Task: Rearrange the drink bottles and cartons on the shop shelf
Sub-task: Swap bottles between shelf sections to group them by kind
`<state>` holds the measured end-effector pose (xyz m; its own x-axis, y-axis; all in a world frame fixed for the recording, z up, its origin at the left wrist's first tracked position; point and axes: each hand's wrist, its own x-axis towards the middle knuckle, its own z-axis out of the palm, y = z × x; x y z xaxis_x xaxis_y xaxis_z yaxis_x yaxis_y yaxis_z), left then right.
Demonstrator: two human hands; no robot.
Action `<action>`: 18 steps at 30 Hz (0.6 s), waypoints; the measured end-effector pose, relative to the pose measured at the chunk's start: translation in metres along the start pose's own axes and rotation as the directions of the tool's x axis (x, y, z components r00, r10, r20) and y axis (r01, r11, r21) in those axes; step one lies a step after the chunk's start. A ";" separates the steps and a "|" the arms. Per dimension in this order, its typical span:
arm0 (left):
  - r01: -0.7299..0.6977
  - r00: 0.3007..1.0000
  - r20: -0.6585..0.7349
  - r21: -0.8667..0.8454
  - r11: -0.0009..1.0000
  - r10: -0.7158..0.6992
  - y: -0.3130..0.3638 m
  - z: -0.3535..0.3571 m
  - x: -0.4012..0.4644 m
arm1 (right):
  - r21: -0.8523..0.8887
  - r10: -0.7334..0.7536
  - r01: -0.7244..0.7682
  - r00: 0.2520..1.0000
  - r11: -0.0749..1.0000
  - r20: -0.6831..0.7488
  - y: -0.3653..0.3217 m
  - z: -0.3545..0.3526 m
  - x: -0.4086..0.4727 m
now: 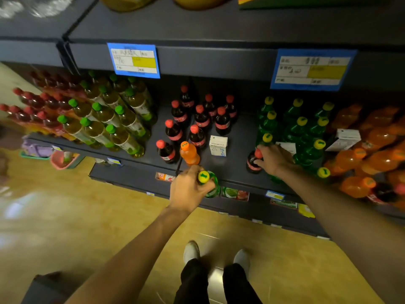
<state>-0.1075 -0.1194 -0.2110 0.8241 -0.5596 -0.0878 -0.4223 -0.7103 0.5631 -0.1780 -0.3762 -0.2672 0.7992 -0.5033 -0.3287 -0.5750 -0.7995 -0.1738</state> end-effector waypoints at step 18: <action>-0.078 0.993 0.091 0.033 0.996 0.075 -0.071 -0.025 -0.016 | -0.073 -0.102 0.095 0.990 0.993 -0.093 -0.096 0.031 -0.002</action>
<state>-0.0810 -0.0496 -0.2285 0.7528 -0.6473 -0.1196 -0.4975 -0.6784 0.5406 -0.1301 -0.2885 -0.2787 0.8666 -0.4475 -0.2210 -0.4818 -0.8656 -0.1363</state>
